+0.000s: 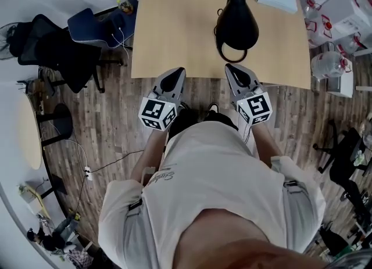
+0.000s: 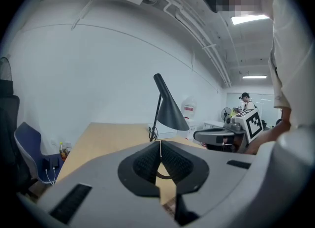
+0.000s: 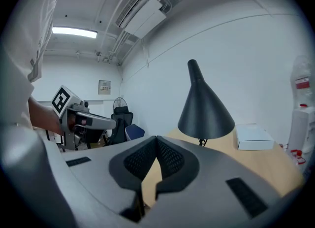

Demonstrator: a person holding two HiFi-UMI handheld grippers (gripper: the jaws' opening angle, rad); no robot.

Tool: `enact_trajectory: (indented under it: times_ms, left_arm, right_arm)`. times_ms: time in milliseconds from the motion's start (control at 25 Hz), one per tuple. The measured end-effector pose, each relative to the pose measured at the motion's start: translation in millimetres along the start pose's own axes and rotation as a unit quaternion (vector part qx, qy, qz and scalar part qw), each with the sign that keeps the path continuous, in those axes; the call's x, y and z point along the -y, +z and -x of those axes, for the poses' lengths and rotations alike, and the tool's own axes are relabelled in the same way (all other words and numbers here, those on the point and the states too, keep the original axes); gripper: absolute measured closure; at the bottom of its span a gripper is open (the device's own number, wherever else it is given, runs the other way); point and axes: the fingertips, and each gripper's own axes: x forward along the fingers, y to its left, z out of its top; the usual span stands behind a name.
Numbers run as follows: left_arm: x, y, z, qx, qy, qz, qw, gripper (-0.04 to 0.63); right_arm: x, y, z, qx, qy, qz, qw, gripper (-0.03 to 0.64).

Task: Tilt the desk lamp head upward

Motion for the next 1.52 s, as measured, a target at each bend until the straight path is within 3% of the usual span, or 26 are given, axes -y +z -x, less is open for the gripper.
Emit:
enact_trajectory:
  times_ms: [240,520,800,1040,1280,1520]
  left_arm:
    - [-16.8,-3.3,-22.5,-0.008,-0.04,0.002,0.9992,0.58]
    - [-36.0,-1.2,-64.2,-0.025,-0.131,-0.023,0.9907,0.58]
    - [-48.8,0.7,-115.7,-0.04,-0.223,-0.06,0.9721,0.58]
    - [-43.0,-29.0,-157.1,-0.078,-0.286,-0.075,0.952,0.578]
    - [-28.0,-72.3,-189.2,-0.132,-0.315,-0.097,0.9348,0.578]
    - [-17.6,-116.0,-224.2,-0.189,-0.317,-0.119,0.9219,0.578]
  right_arm:
    - [4.3,-6.1,-15.5,-0.017,-0.031,-0.013,0.999,0.623]
    - [16.8,1.1,-36.7,-0.023,-0.105,-0.032,0.994,0.621]
    - [29.2,-1.9,-51.6,-0.037,-0.178,-0.047,0.982,0.623]
    - [42.6,-15.2,-38.4,-0.051,-0.251,-0.065,0.964,0.621]
    - [52.7,-35.3,-11.7,-0.056,-0.304,-0.098,0.946,0.623]
    - [72.3,-40.7,-8.1,-0.056,-0.301,-0.094,0.947,0.623]
